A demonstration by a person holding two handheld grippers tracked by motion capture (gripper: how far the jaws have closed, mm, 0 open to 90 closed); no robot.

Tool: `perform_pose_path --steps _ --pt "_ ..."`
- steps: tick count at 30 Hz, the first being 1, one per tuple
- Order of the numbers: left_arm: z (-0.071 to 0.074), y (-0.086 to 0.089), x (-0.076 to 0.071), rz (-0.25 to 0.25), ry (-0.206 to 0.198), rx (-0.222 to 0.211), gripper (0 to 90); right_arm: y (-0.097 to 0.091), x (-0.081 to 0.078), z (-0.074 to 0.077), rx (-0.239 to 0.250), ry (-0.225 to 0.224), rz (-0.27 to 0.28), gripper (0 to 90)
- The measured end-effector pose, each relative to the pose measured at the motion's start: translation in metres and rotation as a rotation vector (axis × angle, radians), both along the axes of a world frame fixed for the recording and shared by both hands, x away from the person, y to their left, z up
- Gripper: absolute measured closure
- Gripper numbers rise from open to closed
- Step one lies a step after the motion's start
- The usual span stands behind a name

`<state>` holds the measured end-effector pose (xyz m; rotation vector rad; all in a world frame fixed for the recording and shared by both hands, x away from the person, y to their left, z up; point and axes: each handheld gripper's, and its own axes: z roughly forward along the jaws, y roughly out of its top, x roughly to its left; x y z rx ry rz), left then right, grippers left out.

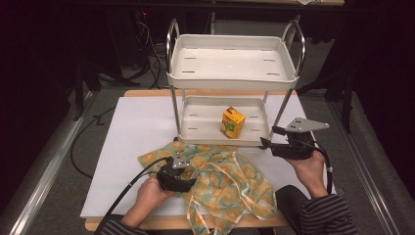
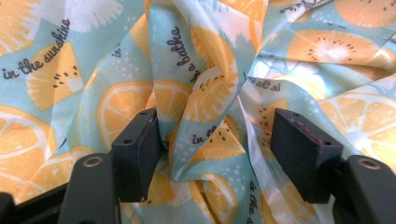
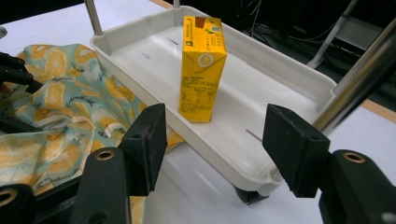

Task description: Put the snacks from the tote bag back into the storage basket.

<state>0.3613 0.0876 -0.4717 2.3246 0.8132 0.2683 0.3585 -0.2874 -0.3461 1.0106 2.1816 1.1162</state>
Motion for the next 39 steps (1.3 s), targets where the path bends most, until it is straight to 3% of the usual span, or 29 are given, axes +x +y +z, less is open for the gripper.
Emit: perform_pose_path --steps 12,22,39 --pt "0.0 0.0 0.0 0.001 0.0 -0.002 34.1 -0.006 -0.01 -0.009 0.027 0.016 -0.008 40.6" --pt "0.0 -0.001 0.0 0.012 0.004 -0.003 33.7 -0.004 -0.014 -0.016 0.018 0.018 0.014 39.1" --pt "0.0 -0.001 0.0 0.012 0.002 -0.007 33.6 0.003 -0.016 -0.039 0.028 0.089 0.032 39.5"
